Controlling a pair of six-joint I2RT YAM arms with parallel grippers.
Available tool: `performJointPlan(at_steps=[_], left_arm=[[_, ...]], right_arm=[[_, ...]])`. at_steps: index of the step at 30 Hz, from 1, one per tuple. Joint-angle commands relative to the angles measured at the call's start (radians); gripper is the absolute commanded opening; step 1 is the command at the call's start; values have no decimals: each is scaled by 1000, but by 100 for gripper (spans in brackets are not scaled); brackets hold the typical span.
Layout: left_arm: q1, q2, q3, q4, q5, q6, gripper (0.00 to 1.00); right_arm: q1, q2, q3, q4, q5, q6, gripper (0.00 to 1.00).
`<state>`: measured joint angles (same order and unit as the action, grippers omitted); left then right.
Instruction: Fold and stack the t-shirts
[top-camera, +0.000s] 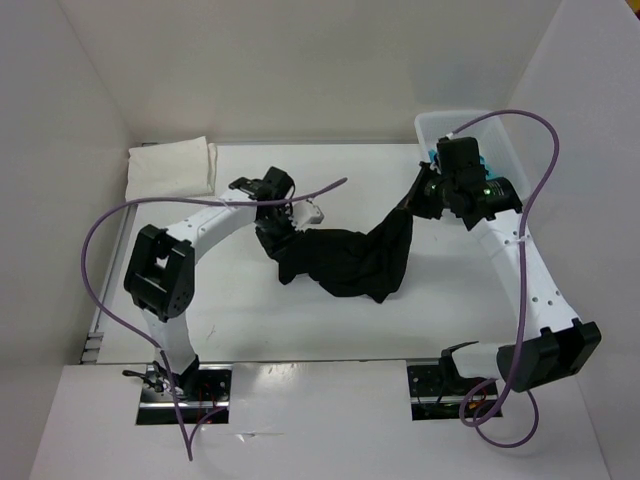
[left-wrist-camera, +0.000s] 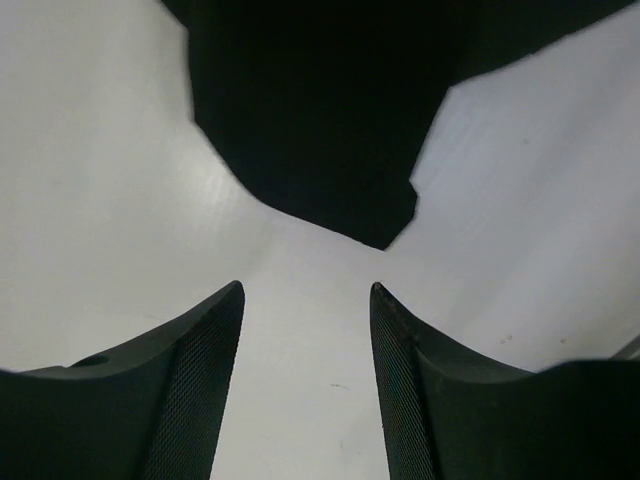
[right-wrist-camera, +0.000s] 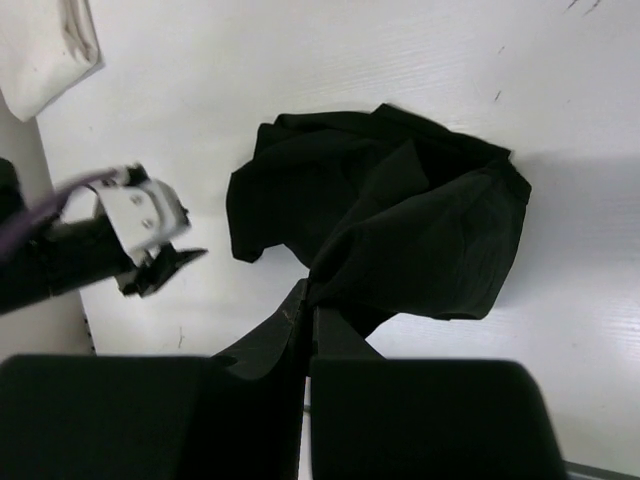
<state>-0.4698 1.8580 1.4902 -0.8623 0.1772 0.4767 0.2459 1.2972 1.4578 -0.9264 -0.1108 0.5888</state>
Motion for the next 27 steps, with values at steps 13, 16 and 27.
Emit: performJointPlan(at_steps=[13,16,27], left_arm=[[-116,-105,-300,322,-79,-142,87],[-116,-92,-300,386,-88,-182,87],[-116,10,-300,358,-90,-182,58]], right_arm=[[-7,-70,-33,112,-29,25,0],[-7,-70,-33,112,-29,25,0],[-37,-70,-2,92,-29,3,0]])
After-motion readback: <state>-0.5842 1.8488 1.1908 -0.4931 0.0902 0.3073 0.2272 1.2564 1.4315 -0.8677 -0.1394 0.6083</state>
